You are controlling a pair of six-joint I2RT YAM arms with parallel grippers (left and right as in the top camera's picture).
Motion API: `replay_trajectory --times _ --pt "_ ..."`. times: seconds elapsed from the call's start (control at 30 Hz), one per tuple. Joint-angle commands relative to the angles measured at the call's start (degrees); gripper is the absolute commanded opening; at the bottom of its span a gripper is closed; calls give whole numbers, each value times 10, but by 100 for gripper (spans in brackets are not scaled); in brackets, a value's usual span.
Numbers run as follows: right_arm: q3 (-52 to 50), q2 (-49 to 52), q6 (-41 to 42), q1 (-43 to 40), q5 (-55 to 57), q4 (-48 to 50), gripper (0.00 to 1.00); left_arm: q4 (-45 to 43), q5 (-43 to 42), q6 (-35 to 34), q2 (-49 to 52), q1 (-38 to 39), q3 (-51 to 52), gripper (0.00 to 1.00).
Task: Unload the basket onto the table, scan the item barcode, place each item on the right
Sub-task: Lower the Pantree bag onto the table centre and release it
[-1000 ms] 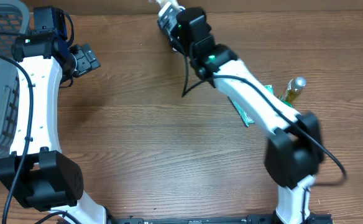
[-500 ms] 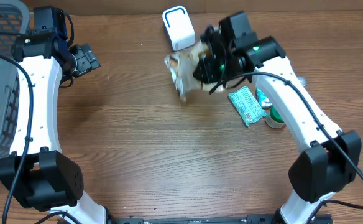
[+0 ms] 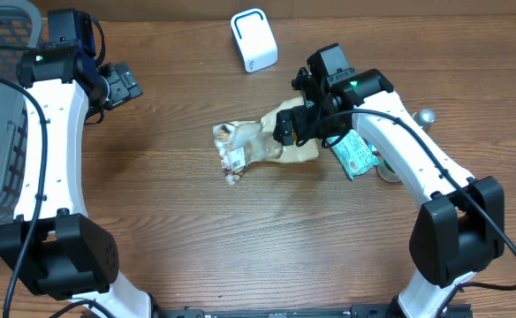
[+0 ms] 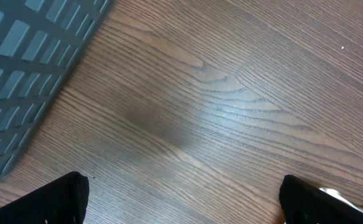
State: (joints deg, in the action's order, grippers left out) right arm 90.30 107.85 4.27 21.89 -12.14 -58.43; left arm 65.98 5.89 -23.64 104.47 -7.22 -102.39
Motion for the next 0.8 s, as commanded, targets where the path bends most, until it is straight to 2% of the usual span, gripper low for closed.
replay_trajectory --times 0.0,0.2,0.43,0.77 --pt "-3 -1 1 2 50 7 100 0 7 3 -10 2 -10 100" --pt "-3 -1 2 2 51 40 100 0 7 3 -10 2 -10 100" --pt "-3 -1 2 2 50 162 100 0 7 3 -10 2 -10 100" --pt "-3 -1 2 2 50 168 100 0 7 3 -10 2 -10 99"
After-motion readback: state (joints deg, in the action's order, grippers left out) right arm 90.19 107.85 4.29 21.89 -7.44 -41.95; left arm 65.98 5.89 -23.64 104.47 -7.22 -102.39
